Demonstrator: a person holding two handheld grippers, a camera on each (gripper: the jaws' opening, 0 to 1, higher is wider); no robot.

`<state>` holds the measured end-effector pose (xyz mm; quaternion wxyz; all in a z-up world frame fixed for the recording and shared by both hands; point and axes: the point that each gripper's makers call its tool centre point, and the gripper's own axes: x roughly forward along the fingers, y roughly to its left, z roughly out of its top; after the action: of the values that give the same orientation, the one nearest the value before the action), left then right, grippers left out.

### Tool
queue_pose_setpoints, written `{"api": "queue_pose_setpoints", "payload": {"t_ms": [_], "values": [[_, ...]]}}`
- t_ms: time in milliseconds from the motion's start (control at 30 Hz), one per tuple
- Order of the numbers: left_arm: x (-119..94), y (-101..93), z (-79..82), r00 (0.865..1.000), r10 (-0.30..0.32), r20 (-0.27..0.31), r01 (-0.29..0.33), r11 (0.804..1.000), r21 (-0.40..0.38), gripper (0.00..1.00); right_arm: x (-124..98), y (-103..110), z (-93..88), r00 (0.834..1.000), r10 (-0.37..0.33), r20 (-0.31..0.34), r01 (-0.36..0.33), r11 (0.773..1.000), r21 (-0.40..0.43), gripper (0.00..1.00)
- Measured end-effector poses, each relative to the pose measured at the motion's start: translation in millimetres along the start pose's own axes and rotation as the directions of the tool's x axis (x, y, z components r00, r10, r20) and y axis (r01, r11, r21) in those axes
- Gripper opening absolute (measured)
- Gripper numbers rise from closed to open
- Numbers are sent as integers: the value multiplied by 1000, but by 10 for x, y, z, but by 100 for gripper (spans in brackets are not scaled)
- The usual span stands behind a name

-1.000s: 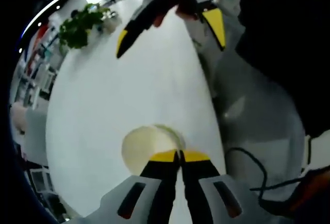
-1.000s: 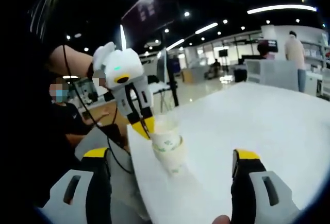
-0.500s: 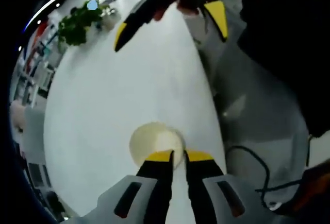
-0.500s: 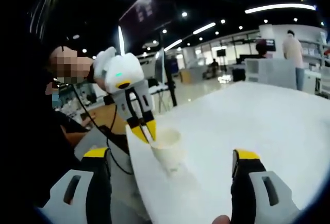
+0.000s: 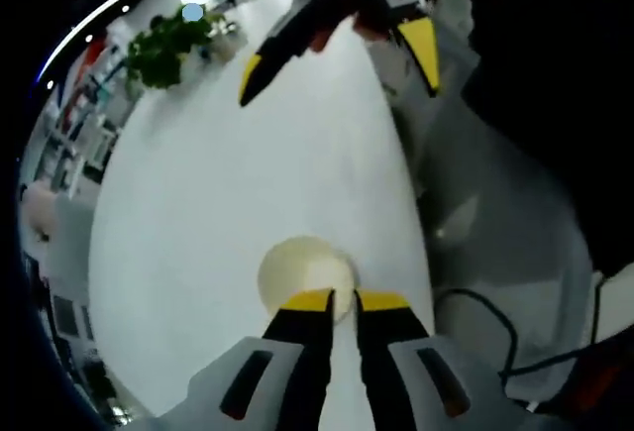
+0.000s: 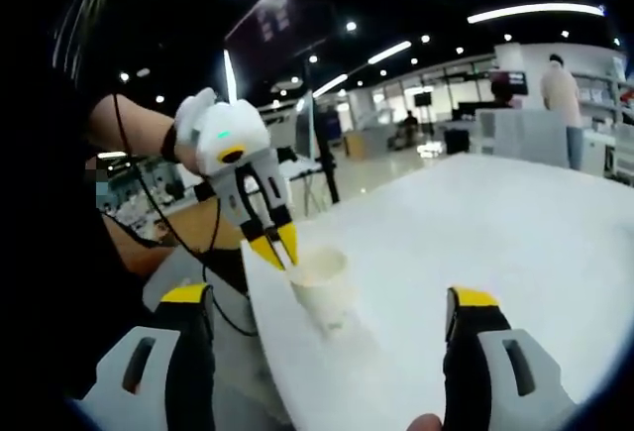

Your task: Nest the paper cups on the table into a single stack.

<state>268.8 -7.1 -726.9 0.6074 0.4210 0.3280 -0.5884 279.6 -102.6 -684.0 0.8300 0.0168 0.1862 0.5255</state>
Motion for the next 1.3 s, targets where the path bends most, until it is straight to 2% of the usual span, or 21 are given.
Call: {"api": "queue_pose_setpoints", "payload": {"t_ms": [133, 267, 467, 567, 700, 1000, 1300], "values": [[-46, -21, -28, 1000, 10, -7, -10, 1000, 9, 9, 10, 2, 3, 1000, 1, -3, -1, 1000, -6, 95], [-88, -31, -10, 999, 22, 28, -21, 998, -54, 14, 31, 21, 1, 1000, 7, -14, -7, 1000, -9, 95], [-129, -44, -43, 998, 44, 44, -41, 996, -78, 18, 64, 37, 3, 1000, 13, -19, -13, 1000, -18, 95], [-152, -43, 40, 991, 64, 120, -46, 987, -151, 24, 78, 45, -12, 1000, 15, -23, -15, 1000, -19, 96], [-161, -48, -59, 992, 83, 93, -68, 985, -160, 29, 89, 63, -21, 999, 18, -30, -19, 1000, -25, 96], [-238, -38, -119, 981, 138, 140, -99, 962, -256, 38, 95, 65, -49, 999, 12, -49, -14, 999, -29, 98], [-265, -24, -181, 975, 175, 140, -129, 949, -288, 43, 117, 84, -101, 996, 23, -85, -27, 999, -46, 100]]}}
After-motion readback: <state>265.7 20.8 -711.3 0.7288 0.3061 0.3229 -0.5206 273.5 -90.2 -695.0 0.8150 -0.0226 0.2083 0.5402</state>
